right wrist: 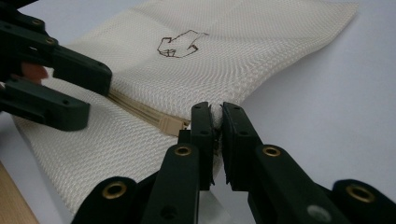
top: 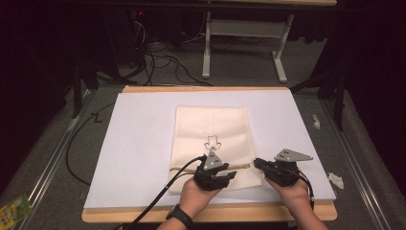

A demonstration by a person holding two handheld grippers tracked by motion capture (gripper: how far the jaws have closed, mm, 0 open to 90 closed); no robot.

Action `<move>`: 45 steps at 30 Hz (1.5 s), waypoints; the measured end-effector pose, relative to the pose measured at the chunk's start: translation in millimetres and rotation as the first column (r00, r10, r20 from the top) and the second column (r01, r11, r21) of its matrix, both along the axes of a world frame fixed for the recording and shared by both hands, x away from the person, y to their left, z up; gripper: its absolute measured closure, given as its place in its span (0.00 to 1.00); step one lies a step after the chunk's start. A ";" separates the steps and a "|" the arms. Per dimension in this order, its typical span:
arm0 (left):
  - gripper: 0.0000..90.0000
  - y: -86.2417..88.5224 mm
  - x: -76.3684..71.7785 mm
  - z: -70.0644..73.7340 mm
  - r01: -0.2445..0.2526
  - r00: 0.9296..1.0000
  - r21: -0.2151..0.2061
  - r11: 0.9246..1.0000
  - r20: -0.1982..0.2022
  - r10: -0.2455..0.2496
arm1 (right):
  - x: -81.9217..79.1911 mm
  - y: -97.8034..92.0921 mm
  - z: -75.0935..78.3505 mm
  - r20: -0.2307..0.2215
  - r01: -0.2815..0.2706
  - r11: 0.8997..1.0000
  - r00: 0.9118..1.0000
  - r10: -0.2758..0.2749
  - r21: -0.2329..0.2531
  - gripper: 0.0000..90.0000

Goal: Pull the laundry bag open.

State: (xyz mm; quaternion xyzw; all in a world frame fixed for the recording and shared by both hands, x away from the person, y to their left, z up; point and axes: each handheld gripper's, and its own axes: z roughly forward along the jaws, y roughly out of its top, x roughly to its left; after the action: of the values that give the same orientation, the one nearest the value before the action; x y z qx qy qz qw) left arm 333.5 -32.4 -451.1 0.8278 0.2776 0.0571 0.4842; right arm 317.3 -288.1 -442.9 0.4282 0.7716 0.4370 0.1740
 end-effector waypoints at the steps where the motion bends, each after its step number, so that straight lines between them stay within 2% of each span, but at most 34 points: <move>1: 0.67 -5.0 0.1 -0.8 0.006 1.000 0.008 1.000 0.005 -0.006 | -0.3 0.4 0.3 0.001 -0.002 1.000 1.000 0.002 0.006 0.95; 4: 0.69 -16.7 1.4 -3.5 0.012 1.000 0.032 0.999 0.009 -0.013 | -0.9 1.1 1.4 0.001 -0.007 1.000 1.000 0.007 0.008 0.95; 8: 0.72 -26.4 4.0 -5.8 0.010 1.000 0.042 0.999 0.011 -0.011 | -0.3 1.8 1.8 0.007 -0.013 1.000 1.000 0.013 0.008 0.95; 15: 0.75 -35.7 7.6 -9.5 0.003 1.000 0.040 0.999 0.007 -0.003 | 0.1 3.0 2.9 0.006 -0.020 1.000 1.000 0.020 0.024 0.95; 21: 0.79 -41.3 9.1 -8.5 -0.009 1.000 0.020 1.000 -0.003 0.009 | 0.2 5.1 4.2 0.011 -0.024 0.999 1.000 0.024 0.024 0.95; 24: 0.83 -42.7 7.1 -8.0 -0.019 1.000 0.017 1.000 0.011 0.019 | 0.1 5.2 4.3 0.011 -0.023 0.999 1.000 0.023 0.026 0.95; 25: 0.90 -43.1 6.5 -7.5 -0.027 1.000 0.012 1.000 0.016 0.026 | 0.0 5.3 4.4 0.011 -0.021 0.999 1.000 0.021 0.026 0.95; 28: 0.92 -44.0 5.9 -7.2 -0.031 0.999 0.007 0.999 0.020 0.031 | 0.3 5.4 4.3 0.014 -0.020 0.999 1.000 0.019 0.027 0.95; 29: 0.96 -44.1 5.5 -7.0 -0.027 0.999 0.011 1.000 0.027 0.027 | 0.7 5.0 4.3 0.014 -0.016 1.000 1.000 0.016 0.026 0.95; 33: 0.97 -44.5 3.4 -6.5 -0.028 0.999 0.022 0.999 0.043 0.027 | 1.3 4.9 3.7 0.014 -0.012 1.000 1.000 0.011 0.026 0.95; 34: 0.97 -44.1 2.6 -6.3 -0.027 0.999 0.029 0.999 0.045 0.026 | 0.7 6.0 3.6 0.013 -0.009 1.000 1.000 0.008 0.014 0.95; 45: 0.97 -37.0 1.9 -7.5 -0.031 0.999 0.012 0.999 0.041 0.030 | 1.2 11.7 3.2 0.016 0.003 1.000 1.000 -0.002 -0.019 0.95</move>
State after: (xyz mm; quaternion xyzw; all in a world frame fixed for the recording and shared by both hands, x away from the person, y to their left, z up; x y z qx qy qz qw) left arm 335.4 -69.4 -458.6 0.8253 0.2799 0.0830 0.4834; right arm 318.5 -276.3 -439.7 0.4240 0.7737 0.4330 0.1847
